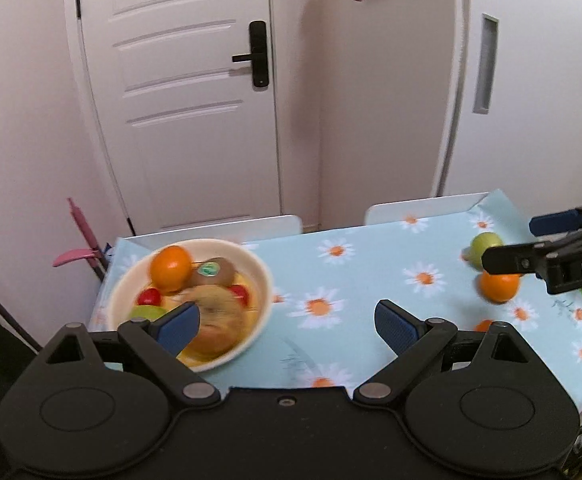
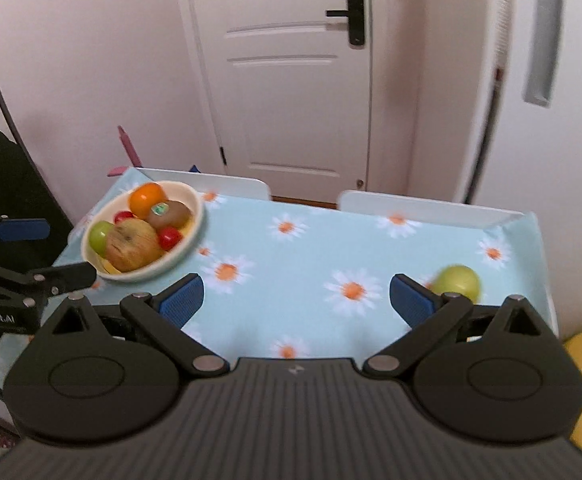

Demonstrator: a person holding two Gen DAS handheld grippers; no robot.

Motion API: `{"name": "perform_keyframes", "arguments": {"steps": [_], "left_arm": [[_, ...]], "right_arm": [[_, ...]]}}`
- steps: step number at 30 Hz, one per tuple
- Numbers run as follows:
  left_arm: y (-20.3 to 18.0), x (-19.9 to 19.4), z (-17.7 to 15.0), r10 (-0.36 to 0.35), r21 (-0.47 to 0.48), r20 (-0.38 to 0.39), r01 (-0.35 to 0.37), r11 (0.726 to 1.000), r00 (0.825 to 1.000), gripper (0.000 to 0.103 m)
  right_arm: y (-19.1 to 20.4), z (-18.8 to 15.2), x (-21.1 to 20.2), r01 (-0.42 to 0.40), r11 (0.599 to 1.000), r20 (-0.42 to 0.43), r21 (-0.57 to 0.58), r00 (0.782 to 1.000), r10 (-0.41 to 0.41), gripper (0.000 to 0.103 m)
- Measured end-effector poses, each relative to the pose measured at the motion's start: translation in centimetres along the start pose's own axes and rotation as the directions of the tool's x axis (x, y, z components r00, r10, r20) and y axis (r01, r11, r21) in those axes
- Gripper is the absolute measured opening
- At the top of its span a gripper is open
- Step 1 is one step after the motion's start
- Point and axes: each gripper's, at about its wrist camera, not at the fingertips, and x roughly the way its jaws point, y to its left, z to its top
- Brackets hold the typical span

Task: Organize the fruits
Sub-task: 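Close the left gripper on a small mandarin while the right gripper approaches the large orange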

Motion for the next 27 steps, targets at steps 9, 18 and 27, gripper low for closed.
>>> {"name": "perform_keyframes", "arguments": {"steps": [9, 18, 27], "left_arm": [[-8.2, 1.4, -0.7, -0.036, 0.022, -0.021, 0.036, 0.999, 0.999, 0.097], [-14.8, 5.0, -2.8, -0.084, 0.041, -0.057, 0.086, 0.995, 0.995, 0.096], [-19.1, 9.4, -4.9, -0.096, 0.047, -0.100, 0.101, 0.994, 0.990, 0.087]], "right_arm": [[-8.3, -2.4, -1.1, 0.004, 1.000, -0.039, -0.006, 0.999, -0.005, 0.103], [-14.0, -4.7, 1.2, -0.034, 0.997, -0.081, -0.066, 0.996, 0.029, 0.103], [-16.2, -6.3, 4.6, -0.094, 0.991, -0.099, -0.092, 0.992, 0.085, 0.103]]}}
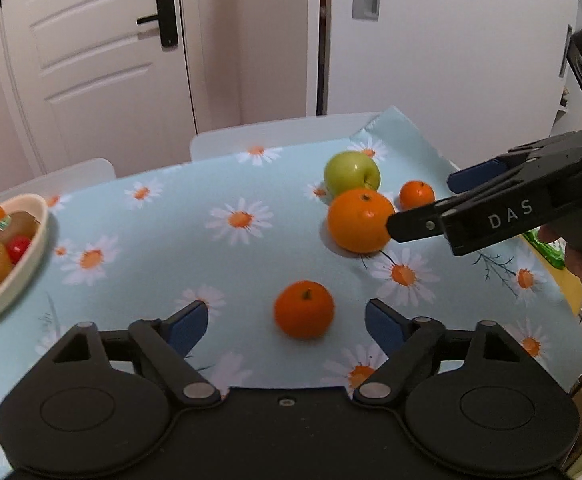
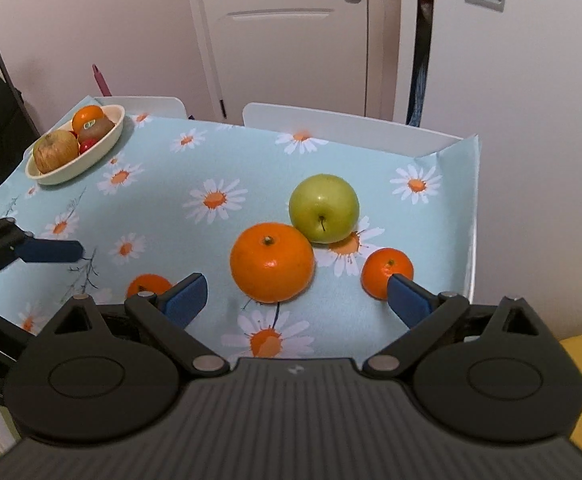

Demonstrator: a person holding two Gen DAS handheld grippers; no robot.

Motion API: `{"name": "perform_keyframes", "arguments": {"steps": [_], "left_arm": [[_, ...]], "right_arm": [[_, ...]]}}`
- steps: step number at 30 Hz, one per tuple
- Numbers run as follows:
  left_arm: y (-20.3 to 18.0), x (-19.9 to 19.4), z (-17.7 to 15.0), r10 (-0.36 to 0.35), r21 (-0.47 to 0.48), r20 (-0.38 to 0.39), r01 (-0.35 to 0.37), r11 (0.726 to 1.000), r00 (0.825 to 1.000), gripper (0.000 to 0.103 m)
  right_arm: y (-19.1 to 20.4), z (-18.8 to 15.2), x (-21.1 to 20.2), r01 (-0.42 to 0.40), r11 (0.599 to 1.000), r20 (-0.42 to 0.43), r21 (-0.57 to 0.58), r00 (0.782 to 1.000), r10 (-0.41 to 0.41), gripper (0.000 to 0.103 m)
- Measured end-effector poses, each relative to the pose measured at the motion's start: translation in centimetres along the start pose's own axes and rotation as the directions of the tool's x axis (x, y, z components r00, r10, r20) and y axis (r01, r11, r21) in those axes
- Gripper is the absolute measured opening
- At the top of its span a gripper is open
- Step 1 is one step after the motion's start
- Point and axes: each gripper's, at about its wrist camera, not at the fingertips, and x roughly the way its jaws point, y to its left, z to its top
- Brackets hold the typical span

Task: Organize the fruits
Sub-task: 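Close the left gripper on a small mandarin while the right gripper approaches the large orange, then close the right gripper on the large orange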

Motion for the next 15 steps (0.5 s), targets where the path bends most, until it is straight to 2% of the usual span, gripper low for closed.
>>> {"name": "perform_keyframes", "arguments": {"steps": [3, 6, 9, 10, 15], "left_arm": [[-0.4, 1.3, -0.2, 0.003, -0.004, -0.012, -0.003, 1.000, 1.000, 0.080], [-0.7, 2.4, -0.2, 0.005, -0.014, -0.025, -0.006, 1.000, 1.000, 0.068], [-0.9, 3.2, -0.2, 0.004, -0.014, -0.038, -0.005, 1.000, 0.999, 0.054], [-1.0, 3.4, -0.2, 0.005, -0.012, -0.043, -0.005, 1.000, 0.999, 0.044], [-1.1, 3.4, -0.2, 0.009, 0.000, -0.044, -0.009, 1.000, 0.999, 0.043]], "right_arm": [[-0.3, -0.2, 1.0, -0.019, 1.000, -0.005, -0.003, 1.000, 0.018, 0.103], [-0.3, -0.3, 1.9, -0.032, 0.999, -0.014, -0.009, 0.999, 0.032, 0.103], [-0.2, -0.3, 2.5, -0.043, 0.999, -0.023, -0.014, 0.999, 0.042, 0.103], [-0.1, -0.3, 2.7, -0.045, 0.999, -0.025, -0.014, 0.999, 0.045, 0.103], [0.0, 0.0, 3.4, -0.052, 0.998, -0.031, -0.018, 0.998, 0.052, 0.101]]}}
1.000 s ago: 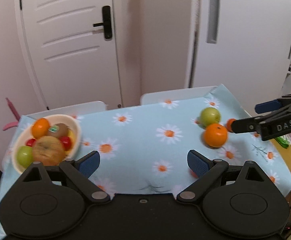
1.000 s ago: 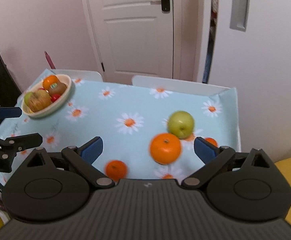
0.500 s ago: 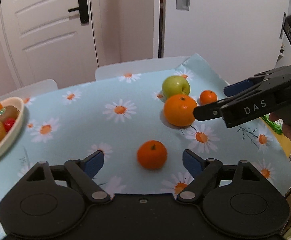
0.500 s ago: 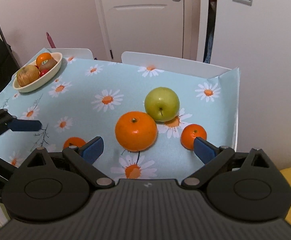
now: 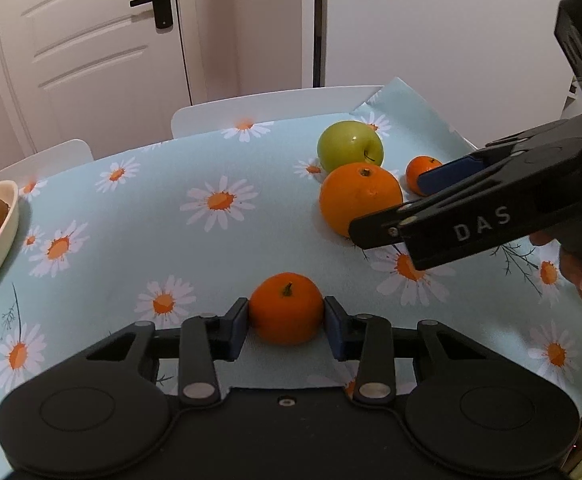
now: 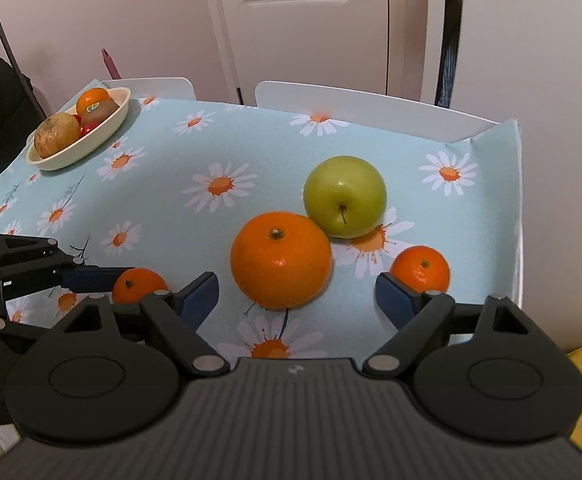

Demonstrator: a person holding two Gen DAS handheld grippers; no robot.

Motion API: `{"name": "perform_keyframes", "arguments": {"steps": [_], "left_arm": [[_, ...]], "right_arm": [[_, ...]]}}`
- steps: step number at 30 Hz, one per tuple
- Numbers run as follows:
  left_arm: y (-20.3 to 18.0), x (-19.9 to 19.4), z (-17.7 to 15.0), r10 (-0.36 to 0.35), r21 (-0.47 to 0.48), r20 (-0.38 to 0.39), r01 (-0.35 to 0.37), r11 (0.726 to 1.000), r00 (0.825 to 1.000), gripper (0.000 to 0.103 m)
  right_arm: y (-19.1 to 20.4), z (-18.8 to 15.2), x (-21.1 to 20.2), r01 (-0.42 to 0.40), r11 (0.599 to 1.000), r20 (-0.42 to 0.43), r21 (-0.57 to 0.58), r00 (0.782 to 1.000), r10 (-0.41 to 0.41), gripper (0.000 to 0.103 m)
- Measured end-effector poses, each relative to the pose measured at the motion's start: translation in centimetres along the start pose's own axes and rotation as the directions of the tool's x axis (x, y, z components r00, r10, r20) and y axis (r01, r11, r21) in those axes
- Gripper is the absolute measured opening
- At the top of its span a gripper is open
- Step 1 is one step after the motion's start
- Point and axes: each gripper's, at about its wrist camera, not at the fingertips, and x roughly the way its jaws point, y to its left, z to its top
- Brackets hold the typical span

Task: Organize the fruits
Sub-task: 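Close the right gripper on the large orange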

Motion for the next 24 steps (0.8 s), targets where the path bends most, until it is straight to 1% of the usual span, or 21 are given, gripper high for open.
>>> {"name": "perform_keyframes", "arguments": {"steps": [2, 4, 10, 16, 17, 18, 19, 24], "left_arm": [[0.1, -0.1, 0.0, 0.005, -0.001, -0.003, -0.005, 1.000, 1.000, 0.043], [0.2, -0.1, 0.0, 0.014, 0.004, -0.004, -0.014, 1.000, 1.000, 0.043], [0.8, -0.3, -0.2, 0.027, 0.000, -0.006, -0.027, 1.000, 1.000, 0.043], [1.5, -0.5, -0.4, 0.037, -0.009, -0.008, -0.037, 0.999, 0.999, 0.043], [1.6, -0.5, -0.4, 0.040, -0.011, -0.008, -0.040, 0.999, 0.999, 0.043], [1.7, -0.5, -0.4, 0.042, -0.014, -0.008, -0.042, 0.999, 0.999, 0.043], [1.7, -0.6, -0.5, 0.045, -0.016, -0.008, -0.045, 0.999, 0.999, 0.043], [2.4, -0.9, -0.7, 0.062, -0.036, -0.007, -0.062, 0.997, 0.998, 0.043]], "right_arm": [[0.1, 0.1, 0.3, -0.002, 1.000, 0.000, 0.001, 1.000, 0.002, 0.100], [0.1, 0.2, 0.7, -0.005, 1.000, -0.001, 0.003, 1.000, 0.005, 0.097], [0.4, 0.3, 1.7, -0.011, 1.000, -0.005, 0.016, 1.000, 0.011, 0.091], [0.9, 0.4, 2.0, 0.002, 1.000, -0.003, 0.010, 1.000, -0.002, 0.090], [0.9, 0.5, 2.1, 0.004, 1.000, -0.001, 0.013, 1.000, -0.004, 0.089], [0.9, 0.5, 2.1, 0.005, 1.000, -0.001, 0.013, 1.000, -0.005, 0.079], [0.9, 0.5, 2.2, 0.006, 1.000, -0.001, 0.013, 1.000, -0.006, 0.075], [1.2, 0.5, 2.1, 0.016, 1.000, -0.004, 0.013, 1.000, -0.015, 0.074]]}}
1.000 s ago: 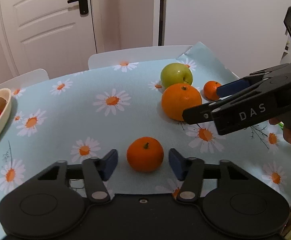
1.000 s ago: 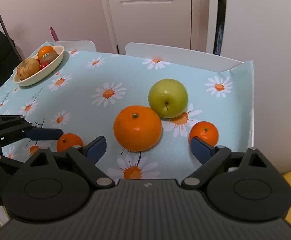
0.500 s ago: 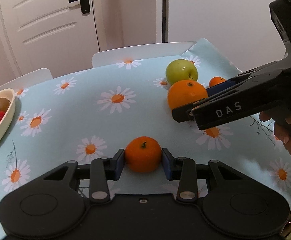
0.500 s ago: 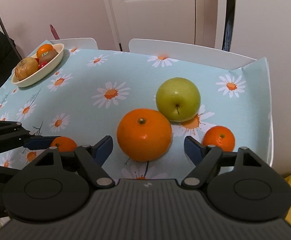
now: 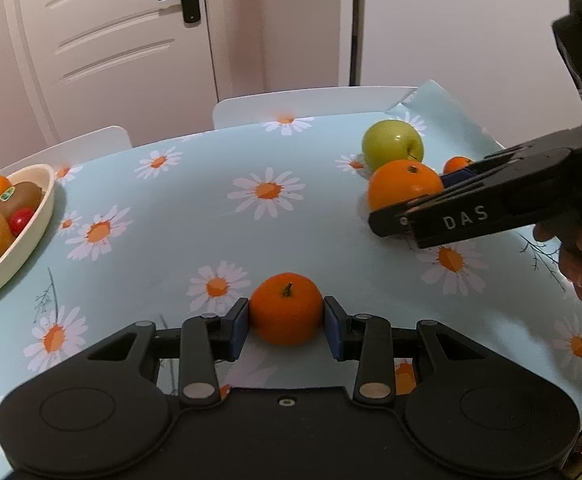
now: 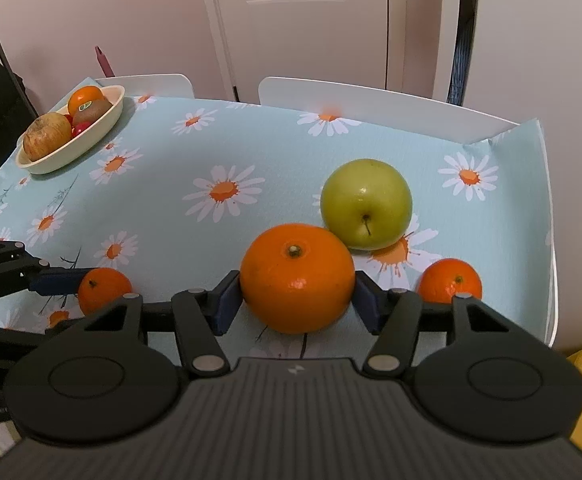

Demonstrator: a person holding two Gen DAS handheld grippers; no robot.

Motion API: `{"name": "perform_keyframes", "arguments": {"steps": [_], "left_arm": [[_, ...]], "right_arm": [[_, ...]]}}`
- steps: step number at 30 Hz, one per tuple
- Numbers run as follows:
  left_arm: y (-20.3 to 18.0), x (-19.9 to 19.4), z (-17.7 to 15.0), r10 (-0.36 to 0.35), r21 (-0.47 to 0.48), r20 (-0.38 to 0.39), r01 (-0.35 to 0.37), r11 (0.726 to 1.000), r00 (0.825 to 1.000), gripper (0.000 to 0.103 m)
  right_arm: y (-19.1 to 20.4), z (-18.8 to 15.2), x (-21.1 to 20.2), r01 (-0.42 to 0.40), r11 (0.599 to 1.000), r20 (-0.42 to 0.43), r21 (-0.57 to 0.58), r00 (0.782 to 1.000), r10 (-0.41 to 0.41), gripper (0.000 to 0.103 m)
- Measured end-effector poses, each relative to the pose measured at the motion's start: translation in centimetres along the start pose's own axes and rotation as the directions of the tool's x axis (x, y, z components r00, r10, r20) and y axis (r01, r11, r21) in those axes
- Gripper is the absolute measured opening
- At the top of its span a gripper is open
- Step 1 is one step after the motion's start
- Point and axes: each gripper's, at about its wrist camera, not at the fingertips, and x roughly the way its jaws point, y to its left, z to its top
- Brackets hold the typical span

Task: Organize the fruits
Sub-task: 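Close the right gripper on the large orange, then carry the mandarin and large orange to the cream bowl and lower them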

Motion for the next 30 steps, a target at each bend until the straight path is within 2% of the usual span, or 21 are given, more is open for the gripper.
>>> {"name": "perform_keyframes", "arguments": {"steps": [8, 15, 22, 30], "left_arm": [[1.4, -1.2, -0.2, 0.032, -0.036, 0.008, -0.032, 0.999, 0.999, 0.043], [2.7, -3.7, 0.2, 0.074, -0.075, 0.050, -0.071, 0.995, 0.996, 0.043], [4.6, -7.2, 0.9, 0.132, -0.117, 0.080, -0.122, 0.986, 0.988, 0.043], [9.3, -11.0, 1.4, 0.216, -0.177, 0.089, -0.198, 0.964, 0.972, 0.043]], "right_arm": [[1.2, 0.0, -0.9, -0.022, 1.000, 0.006, -0.005, 1.000, 0.022, 0.074], [2.9, 1.0, -2.5, -0.046, 0.999, 0.030, -0.026, 0.998, 0.047, 0.074], [5.9, 3.1, -4.5, -0.085, 0.993, 0.052, -0.077, 0.995, 0.089, 0.074], [10.3, 6.5, -5.9, -0.135, 0.982, 0.072, -0.133, 0.987, 0.146, 0.074]]}}
